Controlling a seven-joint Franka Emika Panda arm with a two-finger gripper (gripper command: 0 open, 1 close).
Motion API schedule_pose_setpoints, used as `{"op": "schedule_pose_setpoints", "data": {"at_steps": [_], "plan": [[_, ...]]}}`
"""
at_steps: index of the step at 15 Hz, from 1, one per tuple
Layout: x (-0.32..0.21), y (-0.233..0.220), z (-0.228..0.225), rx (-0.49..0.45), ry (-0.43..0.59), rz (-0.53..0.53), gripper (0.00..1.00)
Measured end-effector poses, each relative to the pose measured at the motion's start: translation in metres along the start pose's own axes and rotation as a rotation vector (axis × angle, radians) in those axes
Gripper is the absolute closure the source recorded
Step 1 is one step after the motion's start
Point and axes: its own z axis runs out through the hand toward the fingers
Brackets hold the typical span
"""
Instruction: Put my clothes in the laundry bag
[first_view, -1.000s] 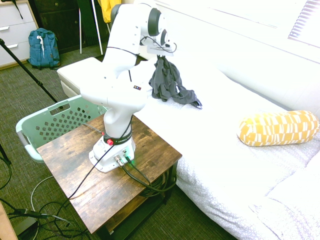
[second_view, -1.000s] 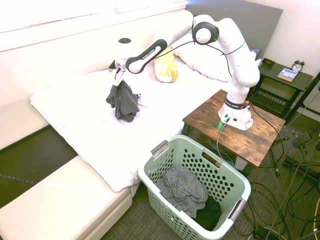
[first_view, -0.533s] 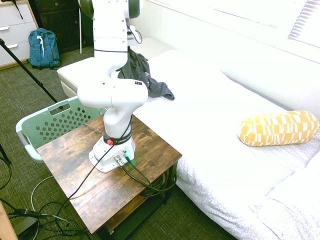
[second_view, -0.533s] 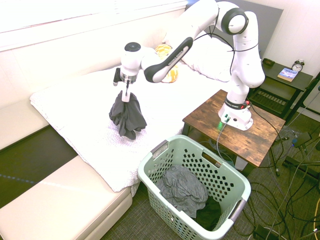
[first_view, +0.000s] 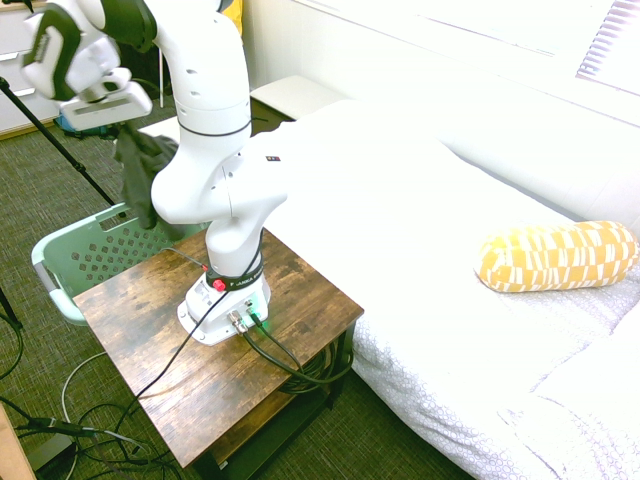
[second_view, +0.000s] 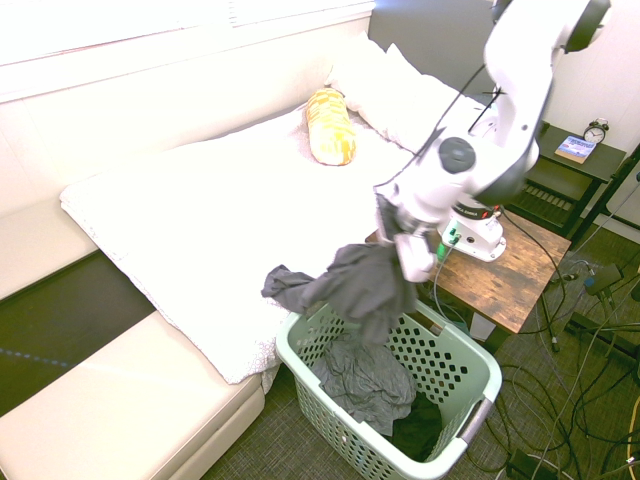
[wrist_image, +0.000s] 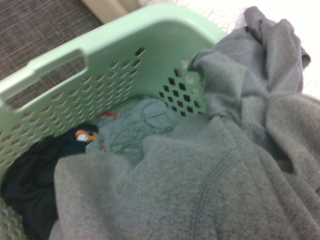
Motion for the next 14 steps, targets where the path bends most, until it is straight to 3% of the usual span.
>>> {"op": "schedule_pose_setpoints", "data": {"at_steps": [2,3,14], "plan": [[-0.015,0.004,-0.004,0.002,0.004,0.004,1.0],[-0.006,0.0,0.003,-0.015,-0.006,0.019,0.0],[0.029,-0.013,0.032,-0.078,-0.054,0.037,0.0]]}}
